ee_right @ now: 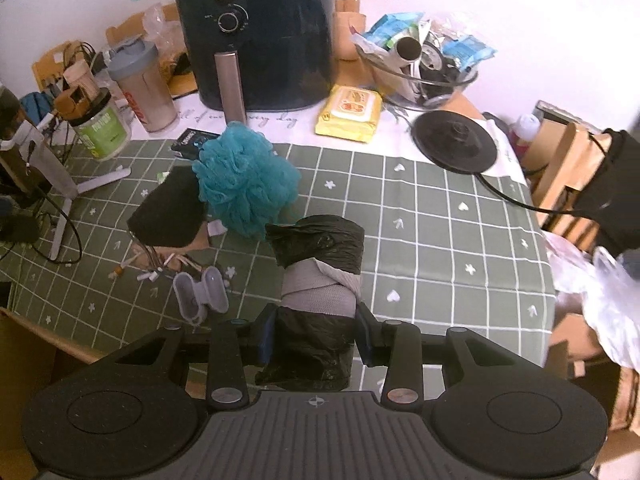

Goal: Organize soft objects
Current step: 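Lift the sock bundle with the right gripper while the left gripper grasps the black foam strip, then carry both items over the cardboard box and open both grippers to drop them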

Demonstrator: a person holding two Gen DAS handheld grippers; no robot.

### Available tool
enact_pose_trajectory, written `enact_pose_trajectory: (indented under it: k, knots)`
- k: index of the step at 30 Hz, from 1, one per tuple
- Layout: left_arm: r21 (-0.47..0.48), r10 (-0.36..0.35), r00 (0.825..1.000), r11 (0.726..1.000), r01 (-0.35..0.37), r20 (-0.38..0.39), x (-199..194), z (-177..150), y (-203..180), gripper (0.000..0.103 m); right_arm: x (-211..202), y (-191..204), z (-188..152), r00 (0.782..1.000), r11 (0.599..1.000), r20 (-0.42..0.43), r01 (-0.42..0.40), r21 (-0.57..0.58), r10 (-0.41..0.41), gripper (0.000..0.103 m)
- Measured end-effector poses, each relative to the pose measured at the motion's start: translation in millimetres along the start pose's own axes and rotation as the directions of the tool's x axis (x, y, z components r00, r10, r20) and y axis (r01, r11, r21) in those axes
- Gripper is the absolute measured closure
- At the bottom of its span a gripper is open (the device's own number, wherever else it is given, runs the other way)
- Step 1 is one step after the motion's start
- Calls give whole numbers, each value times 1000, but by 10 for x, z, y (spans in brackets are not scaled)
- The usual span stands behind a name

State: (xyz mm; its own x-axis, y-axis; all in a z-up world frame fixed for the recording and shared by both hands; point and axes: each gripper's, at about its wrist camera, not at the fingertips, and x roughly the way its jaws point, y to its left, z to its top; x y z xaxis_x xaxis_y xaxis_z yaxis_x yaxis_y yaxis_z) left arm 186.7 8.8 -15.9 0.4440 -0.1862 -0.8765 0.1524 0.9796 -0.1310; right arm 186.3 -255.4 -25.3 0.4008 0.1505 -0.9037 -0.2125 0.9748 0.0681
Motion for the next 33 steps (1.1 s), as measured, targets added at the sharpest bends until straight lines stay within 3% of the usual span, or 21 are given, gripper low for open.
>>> enact_pose_trajectory:
  k: [10,19,20,24,25,26,33]
  knots:
    - [37,-20,998,999,23,-58,567,270,-110,1,-240,120,-23,994,994,-19,106,-9,-106,61]
    - [88,13,992,996,-2,-123,1098,377,-212,2,-328,96,-102,992,992,-24,125,31,-125,61]
    - [90,20,991,996,-8,-130,1154,378,-208,13,-338,87,-110,992,991,-20,125,39,-125,60]
    - [70,59,978,996,-46,-198,1398,373,-124,37,-372,4,-162,996,991,-4,84,100,-84,60]
    - [59,57,976,997,-45,-210,1431,371,-92,52,-390,-25,-181,998,991,4,65,120,-66,60]
    - [42,42,974,999,-33,-223,1454,368,-55,57,-406,-51,-200,999,989,10,50,139,-52,61]
    - [14,4,984,1000,-2,-180,1334,357,54,61,-517,-206,-306,998,979,55,7,203,-18,61]
